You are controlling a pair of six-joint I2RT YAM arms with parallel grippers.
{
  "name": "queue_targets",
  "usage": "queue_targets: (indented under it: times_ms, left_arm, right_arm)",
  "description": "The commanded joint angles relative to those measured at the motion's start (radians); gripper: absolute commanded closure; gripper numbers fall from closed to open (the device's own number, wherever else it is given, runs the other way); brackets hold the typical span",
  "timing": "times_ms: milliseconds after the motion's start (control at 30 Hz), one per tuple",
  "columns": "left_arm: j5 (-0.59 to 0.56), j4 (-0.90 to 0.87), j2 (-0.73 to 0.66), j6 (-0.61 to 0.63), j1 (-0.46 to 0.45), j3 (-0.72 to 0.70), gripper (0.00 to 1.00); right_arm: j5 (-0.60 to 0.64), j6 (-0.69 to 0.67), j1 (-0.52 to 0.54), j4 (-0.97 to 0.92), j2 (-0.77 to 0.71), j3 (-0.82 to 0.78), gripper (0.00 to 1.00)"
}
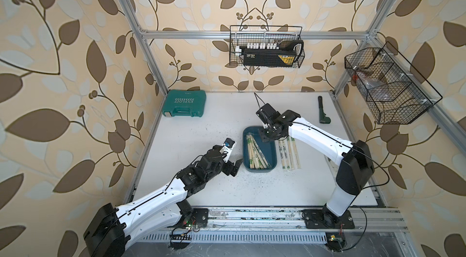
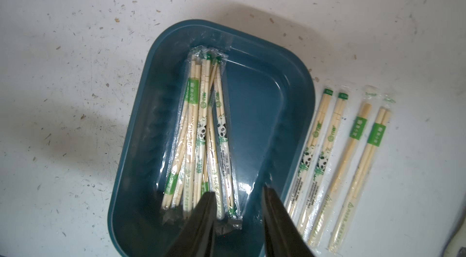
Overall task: Take the paired disposable chopsticks out of the storage box
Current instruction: Pick up the paired disposable chopsticks from the storage box.
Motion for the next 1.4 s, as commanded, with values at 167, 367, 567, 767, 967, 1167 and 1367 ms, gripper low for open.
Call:
queue_targets:
  times_ms: [167,367,567,767,967,1167,1367]
  left_arm:
    - [-0.012,0.012,0.004,0.012,-0.009,0.020,0.01]
    - [-0.006,0.010,0.010,0.012,-0.009,0.026,0.01]
    - [-0.005,0.006,0.014,0.012,-0.009,0.028,0.01]
    - [-0.006,0.004,0.018,0.014,-0.009,0.029,0.01]
    - [-0.003,0.004,0.026,0.015,-0.009,0.034,0.01]
    - [-0.002,0.003,0.031,0.015,-0.009,0.035,0.01]
    - [-0.002,0.003,0.032,0.015,-0.009,0.036,0.01]
  right_arm:
    - [-0.036,0.009,0.011,0.003,0.181,0.092,0.64]
    - [-0.035,0.009,0.020,0.014,0.246,0.112,0.60]
    - [-0.025,0.008,0.020,0.039,0.290,0.101,0.62]
    - [-0.014,0.005,0.020,0.036,0.327,0.111,0.63]
    - [-0.002,0.001,0.019,0.031,0.360,0.122,0.63]
    - [0.006,0.003,0.009,0.024,0.377,0.127,0.65]
    - [0.009,0.017,-0.021,0.046,0.354,0.089,0.78]
